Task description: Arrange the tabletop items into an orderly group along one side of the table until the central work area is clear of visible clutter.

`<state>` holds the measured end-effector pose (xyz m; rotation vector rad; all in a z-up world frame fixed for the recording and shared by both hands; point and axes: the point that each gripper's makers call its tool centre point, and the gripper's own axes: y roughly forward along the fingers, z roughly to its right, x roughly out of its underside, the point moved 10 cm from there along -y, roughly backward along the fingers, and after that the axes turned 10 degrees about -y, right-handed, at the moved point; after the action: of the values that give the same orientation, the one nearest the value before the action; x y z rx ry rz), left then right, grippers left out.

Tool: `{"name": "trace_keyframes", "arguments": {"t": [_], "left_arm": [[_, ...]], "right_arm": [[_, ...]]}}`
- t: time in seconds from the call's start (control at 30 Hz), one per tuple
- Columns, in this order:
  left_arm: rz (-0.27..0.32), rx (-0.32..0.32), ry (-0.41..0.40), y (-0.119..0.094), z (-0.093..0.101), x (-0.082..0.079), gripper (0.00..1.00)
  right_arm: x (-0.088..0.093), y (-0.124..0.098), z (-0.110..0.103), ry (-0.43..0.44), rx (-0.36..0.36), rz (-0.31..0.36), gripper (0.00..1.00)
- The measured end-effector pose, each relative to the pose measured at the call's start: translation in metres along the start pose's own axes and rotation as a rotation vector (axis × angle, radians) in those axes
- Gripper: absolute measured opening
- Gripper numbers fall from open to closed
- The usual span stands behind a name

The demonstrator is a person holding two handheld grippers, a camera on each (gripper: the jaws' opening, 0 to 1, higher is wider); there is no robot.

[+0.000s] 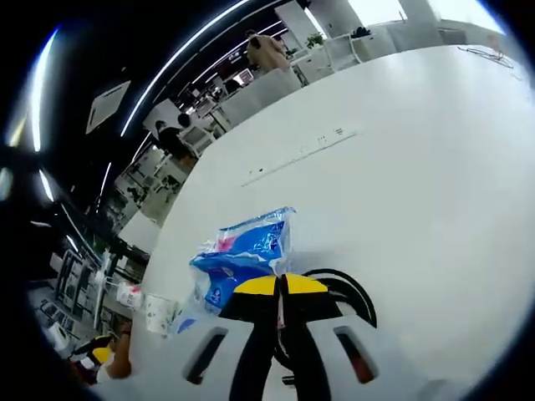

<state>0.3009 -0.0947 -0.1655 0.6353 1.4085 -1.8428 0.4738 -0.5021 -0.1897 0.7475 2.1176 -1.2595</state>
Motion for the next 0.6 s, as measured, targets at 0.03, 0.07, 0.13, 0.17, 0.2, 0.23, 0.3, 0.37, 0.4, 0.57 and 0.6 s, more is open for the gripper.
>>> {"name": "trace_keyframes", "arguments": {"t": [0.03,0.07,0.13,0.17,0.2,0.23,0.3,0.37,0.4,0.57,0.6], "left_arm": [[0.000,0.000,0.000,0.000,0.000,0.000,0.49],[-0.001,0.000,0.000,0.000,0.000,0.000,0.49],[-0.003,-0.001,-0.002,0.001,0.000,0.000,0.49],[-0.003,-0.001,-0.003,0.001,0.000,0.000,0.49],[-0.002,-0.003,-0.004,0.000,0.000,0.000,0.49],[-0.003,-0.004,-0.004,0.001,0.000,0.000,0.49],[-0.005,-0.006,-0.006,0.001,0.000,0.000,0.49],[-0.006,-0.008,-0.005,0.001,-0.001,0.000,0.49],[-0.006,-0.009,-0.005,0.002,-0.001,-0.001,0.49],[-0.004,-0.016,-0.007,0.002,-0.003,-0.003,0.49],[-0.006,-0.018,-0.008,0.002,-0.003,-0.003,0.49]], "right_arm": [[-0.002,0.001,-0.002,-0.006,0.000,-0.003,0.00],[-0.002,0.002,-0.003,-0.009,0.001,-0.006,0.00],[-0.005,0.008,-0.004,-0.013,0.000,-0.012,0.00],[-0.007,0.010,-0.006,-0.011,-0.002,-0.015,0.00],[-0.008,0.013,-0.007,-0.014,-0.004,-0.017,0.00],[-0.008,0.015,-0.008,-0.018,-0.005,-0.022,0.00],[-0.010,0.021,-0.010,-0.025,-0.006,-0.035,0.00],[-0.010,0.024,-0.010,-0.029,-0.004,-0.041,0.00],[-0.010,0.025,-0.011,-0.030,-0.001,-0.045,0.00],[-0.013,0.037,-0.004,-0.031,0.002,-0.063,0.00],[-0.014,0.041,0.000,-0.030,0.004,-0.062,0.00]]}}
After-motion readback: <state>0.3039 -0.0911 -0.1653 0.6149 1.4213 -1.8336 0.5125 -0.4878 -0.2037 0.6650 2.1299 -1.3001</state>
